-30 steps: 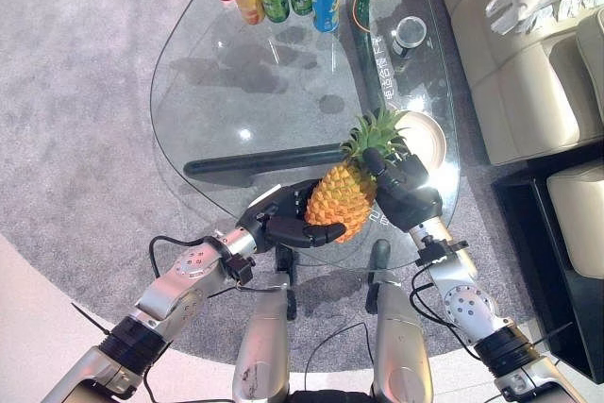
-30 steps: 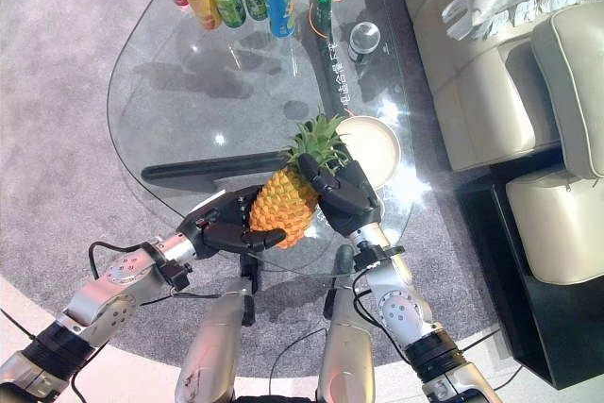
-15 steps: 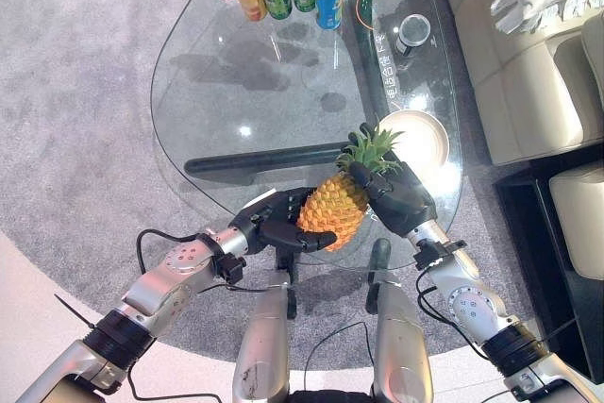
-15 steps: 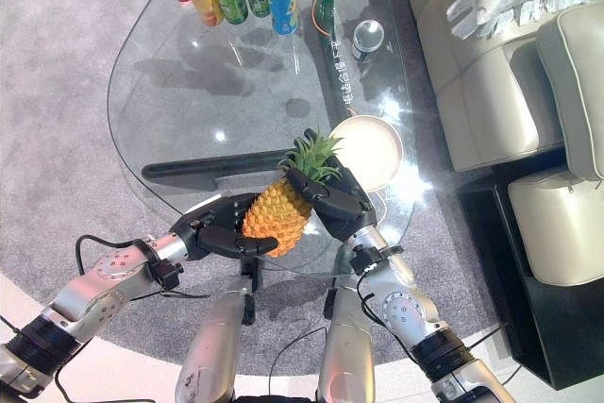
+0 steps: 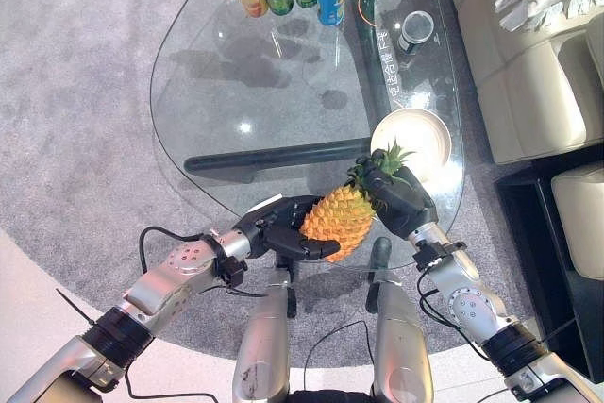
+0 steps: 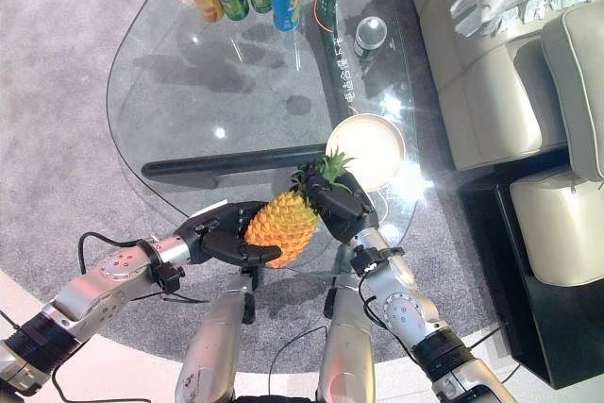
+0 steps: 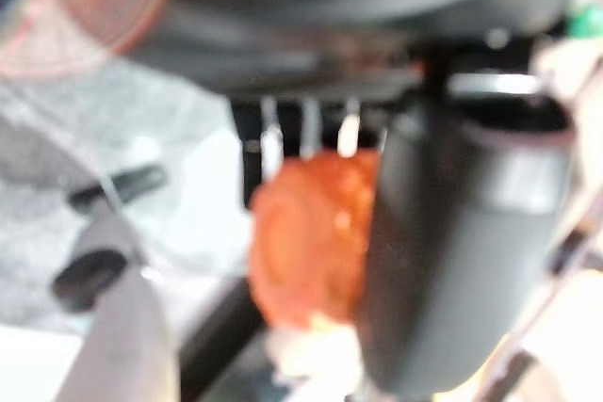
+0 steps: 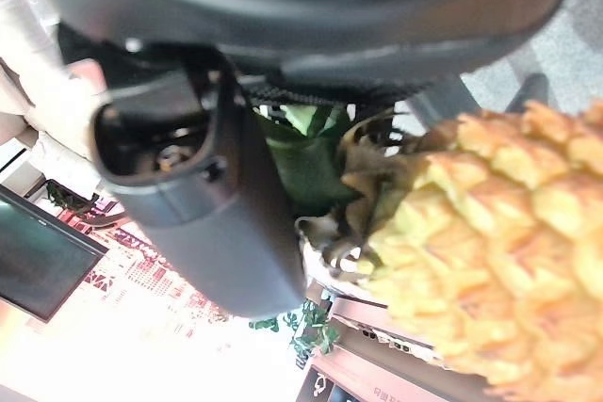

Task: Pick up the fruit to the plate

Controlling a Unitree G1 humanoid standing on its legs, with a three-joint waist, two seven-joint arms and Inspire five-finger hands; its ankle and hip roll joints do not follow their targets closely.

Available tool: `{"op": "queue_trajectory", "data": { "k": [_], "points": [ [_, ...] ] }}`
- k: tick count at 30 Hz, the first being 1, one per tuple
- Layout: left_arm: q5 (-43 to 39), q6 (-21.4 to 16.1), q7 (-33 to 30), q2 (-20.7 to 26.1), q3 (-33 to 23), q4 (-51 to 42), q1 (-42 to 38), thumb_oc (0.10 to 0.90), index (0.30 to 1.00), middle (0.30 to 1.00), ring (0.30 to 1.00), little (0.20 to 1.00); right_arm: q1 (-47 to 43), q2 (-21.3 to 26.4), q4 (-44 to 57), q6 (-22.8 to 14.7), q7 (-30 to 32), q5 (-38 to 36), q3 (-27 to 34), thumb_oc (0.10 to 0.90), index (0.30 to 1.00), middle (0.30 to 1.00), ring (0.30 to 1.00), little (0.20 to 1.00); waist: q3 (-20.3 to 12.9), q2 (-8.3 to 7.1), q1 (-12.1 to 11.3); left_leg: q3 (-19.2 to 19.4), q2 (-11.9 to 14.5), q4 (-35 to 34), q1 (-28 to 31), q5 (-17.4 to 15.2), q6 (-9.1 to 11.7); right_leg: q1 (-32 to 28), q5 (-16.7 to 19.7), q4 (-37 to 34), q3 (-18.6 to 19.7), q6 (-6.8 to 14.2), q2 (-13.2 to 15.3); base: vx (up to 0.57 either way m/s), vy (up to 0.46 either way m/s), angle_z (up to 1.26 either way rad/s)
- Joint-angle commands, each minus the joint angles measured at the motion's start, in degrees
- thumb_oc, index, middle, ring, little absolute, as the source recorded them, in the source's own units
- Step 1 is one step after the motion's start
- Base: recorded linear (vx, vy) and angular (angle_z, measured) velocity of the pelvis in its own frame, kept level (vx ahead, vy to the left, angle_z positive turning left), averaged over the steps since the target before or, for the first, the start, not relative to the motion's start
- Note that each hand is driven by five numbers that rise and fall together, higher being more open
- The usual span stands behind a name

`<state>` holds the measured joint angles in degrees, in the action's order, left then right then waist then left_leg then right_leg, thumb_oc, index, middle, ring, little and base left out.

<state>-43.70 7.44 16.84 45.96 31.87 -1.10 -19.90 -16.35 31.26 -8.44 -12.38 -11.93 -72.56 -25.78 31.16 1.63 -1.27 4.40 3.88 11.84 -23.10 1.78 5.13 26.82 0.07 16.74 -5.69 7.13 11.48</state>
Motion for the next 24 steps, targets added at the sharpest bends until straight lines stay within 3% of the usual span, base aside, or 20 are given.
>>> {"op": "queue_trajectory", "data": {
  "k": [1, 12, 14, 15, 24],
  "points": [
    [-0.79, -1.54, 4.34, -1.19, 2.36, -8.92, -0.28, 0.100, 0.300, 0.300, 0.300, 0.200, -8.03, -1.82, 8.55, -3.56, -5.46, 1.63, -2.45, 0.100, 0.300, 0.300, 0.300, 0.200, -1.37, 0.10, 1.46, 2.49, -8.26, 5.01, -1.52, -5.30, -3.49, -3.70, 0.94, -4.82, -4.42, -0.56, -5.34, 0.00, 0.000, 0.00],
    [-0.77, -0.84, 3.33, -1.54, 1.96, -8.44, 0.13, 0.100, 0.300, 0.300, 0.300, 0.200, -7.89, -2.13, 7.88, -4.22, -5.11, 1.19, -1.89, 0.100, 0.300, 0.300, 0.300, 0.200, -1.37, 0.17, 1.46, 2.60, -8.30, 4.45, -0.66, -5.25, -3.42, -4.72, 0.95, -5.54, -4.69, -0.74, -5.48, 0.00, 0.000, 0.00],
    [-0.14, -0.67, 2.25, -1.75, 1.95, -8.10, 0.21, 0.531, 0.669, 0.669, 0.669, 0.631, -7.84, -2.24, 7.85, -4.21, -5.13, 1.24, -1.74, 0.100, 0.300, 0.300, 0.300, 0.200, -1.37, 0.19, 1.49, 2.56, -8.33, 4.29, -0.56, -5.18, -3.43, -4.78, 0.96, -5.60, -4.67, -0.74, -5.53, 0.00, 0.000, 0.00],
    [0.02, -0.50, 1.93, -1.78, 1.89, -8.03, 0.26, 0.800, 0.900, 0.900, 0.900, 0.900, -7.79, -2.27, 7.88, -4.24, -5.10, 1.26, -1.70, 0.100, 0.300, 0.300, 0.300, 0.200, -1.37, 0.17, 1.50, 2.54, -8.34, 4.31, -0.54, -5.17, -3.42, -4.80, 0.94, -5.57, -4.67, -0.74, -5.55, 0.00, 0.000, 0.00],
    [-0.20, 0.26, 1.49, -2.38, 0.28, -7.17, 0.92, 0.800, 0.900, 0.900, 0.900, 0.900, -7.41, -2.62, 8.12, -4.35, -4.56, 1.59, -0.65, 0.100, 0.300, 0.300, 0.300, 0.200, -1.37, 0.13, 1.47, 2.63, -8.19, 3.82, 0.36, -5.08, -3.33, -5.76, 0.89, -6.05, -5.03, -0.87, -5.68, 0.00, 0.000, 0.00]
  ]
}}
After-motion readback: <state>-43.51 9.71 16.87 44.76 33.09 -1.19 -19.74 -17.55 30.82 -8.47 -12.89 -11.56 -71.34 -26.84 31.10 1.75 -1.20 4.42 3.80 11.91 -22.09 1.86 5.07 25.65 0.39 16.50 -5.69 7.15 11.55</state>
